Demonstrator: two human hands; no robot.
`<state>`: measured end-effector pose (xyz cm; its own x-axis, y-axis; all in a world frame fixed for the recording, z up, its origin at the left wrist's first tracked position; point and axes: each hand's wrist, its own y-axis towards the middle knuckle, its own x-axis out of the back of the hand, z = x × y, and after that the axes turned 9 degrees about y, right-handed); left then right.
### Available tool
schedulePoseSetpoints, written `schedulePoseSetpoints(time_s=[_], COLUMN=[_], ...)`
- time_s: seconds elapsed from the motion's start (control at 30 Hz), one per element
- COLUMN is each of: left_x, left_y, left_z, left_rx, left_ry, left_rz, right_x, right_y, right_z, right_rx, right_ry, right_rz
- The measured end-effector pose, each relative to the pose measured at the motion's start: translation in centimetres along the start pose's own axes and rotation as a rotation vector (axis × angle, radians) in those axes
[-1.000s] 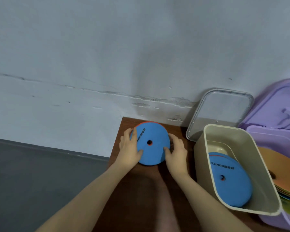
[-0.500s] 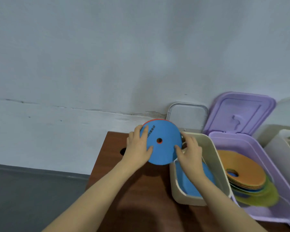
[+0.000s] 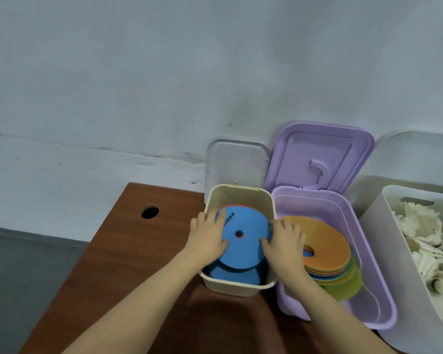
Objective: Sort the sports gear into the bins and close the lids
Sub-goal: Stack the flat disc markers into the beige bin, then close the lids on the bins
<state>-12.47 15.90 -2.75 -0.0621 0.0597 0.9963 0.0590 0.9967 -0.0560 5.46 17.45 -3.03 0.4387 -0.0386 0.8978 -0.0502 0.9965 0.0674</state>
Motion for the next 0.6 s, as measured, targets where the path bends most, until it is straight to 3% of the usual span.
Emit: schedulePoseSetpoints(time_s=[0.1,0.43,0.6], left_x=[-0.7,2.2,5.4], left_y=[-0.4,2.8,6.6], left_z=[-0.6,0.8,1.8], left_rx=[0.008,-0.005,0.008], left_ry=[0.139,0.068,0.076], left_rz=[0.019,-0.145,-0.193], right_x=[-0.8,0.9,2.9], right_y=[-0.6,4.1,8.4], right_z=[-0.5,0.4,2.8], right_rx=[0.105,0.230,0.301], right_ry=[-0.056,0.097,0.136], right_rz=[0.010,-0.008,-0.102])
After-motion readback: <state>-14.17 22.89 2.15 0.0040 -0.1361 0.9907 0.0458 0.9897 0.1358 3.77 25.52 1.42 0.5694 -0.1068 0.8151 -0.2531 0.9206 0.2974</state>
